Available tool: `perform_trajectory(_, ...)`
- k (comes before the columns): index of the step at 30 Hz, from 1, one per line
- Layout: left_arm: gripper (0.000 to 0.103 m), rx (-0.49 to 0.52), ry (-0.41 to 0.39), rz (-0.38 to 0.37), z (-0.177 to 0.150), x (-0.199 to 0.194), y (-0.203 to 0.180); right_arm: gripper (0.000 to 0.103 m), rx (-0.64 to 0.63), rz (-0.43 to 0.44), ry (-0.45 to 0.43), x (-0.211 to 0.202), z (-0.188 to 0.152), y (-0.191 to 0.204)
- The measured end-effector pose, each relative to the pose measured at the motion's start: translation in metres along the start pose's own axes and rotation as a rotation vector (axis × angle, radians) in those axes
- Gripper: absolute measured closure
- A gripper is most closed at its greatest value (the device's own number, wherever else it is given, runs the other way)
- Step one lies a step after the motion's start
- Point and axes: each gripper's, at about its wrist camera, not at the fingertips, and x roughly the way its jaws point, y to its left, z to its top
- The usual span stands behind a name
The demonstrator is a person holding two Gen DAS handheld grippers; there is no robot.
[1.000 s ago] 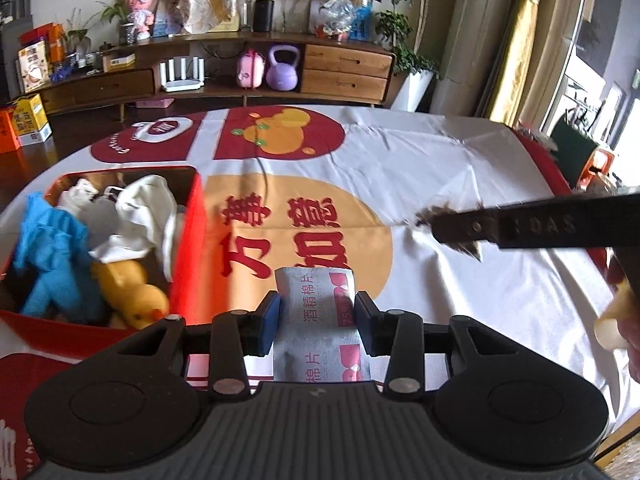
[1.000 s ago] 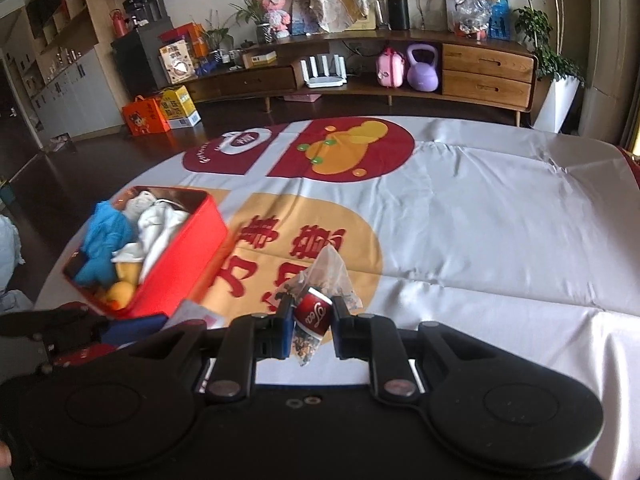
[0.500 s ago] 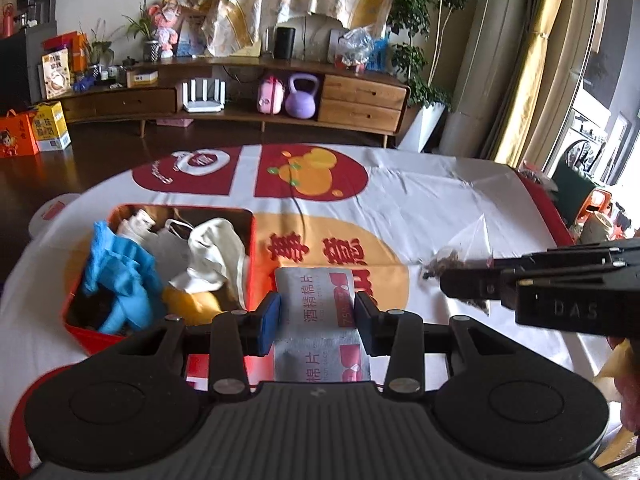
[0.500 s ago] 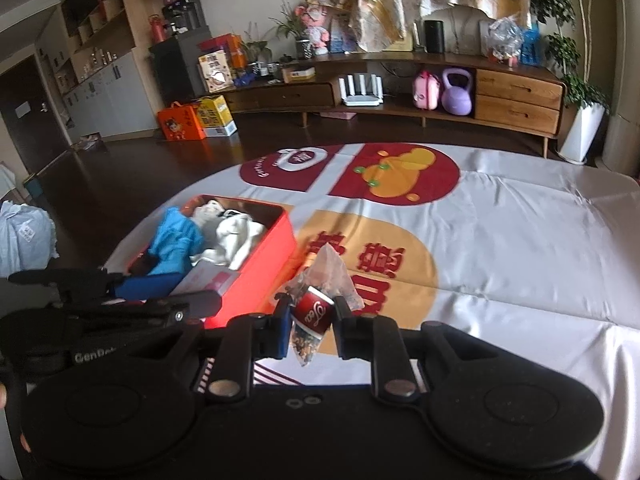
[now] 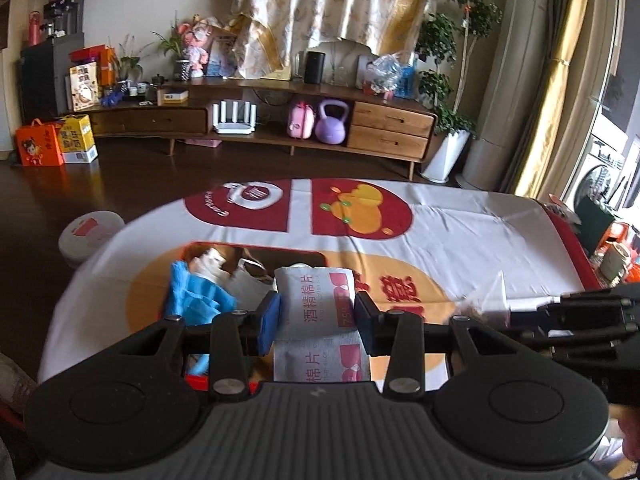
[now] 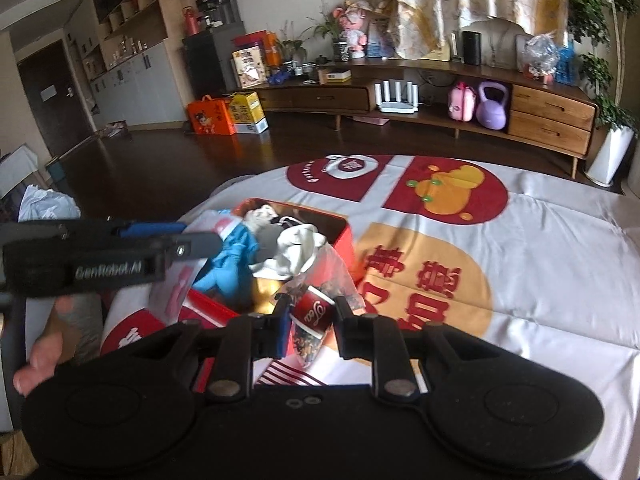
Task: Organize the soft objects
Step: 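Carry the wipes packet and tea bag over the tin with both tools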
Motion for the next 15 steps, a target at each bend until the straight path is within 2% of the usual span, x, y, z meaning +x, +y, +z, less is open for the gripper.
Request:
perform_trajectory(8,0.063,-0.015,-0.02,0.043,0.019,0.005,0.034,0.08,-0.043,0.02,0.024,0.024,0.008,0.026)
perform_trajectory(15,0.063,-0.024,0.001,0.075,0.028,0.028,0.061,0.08,-0.057,0.036,0.05,0.049,0.014,0.04)
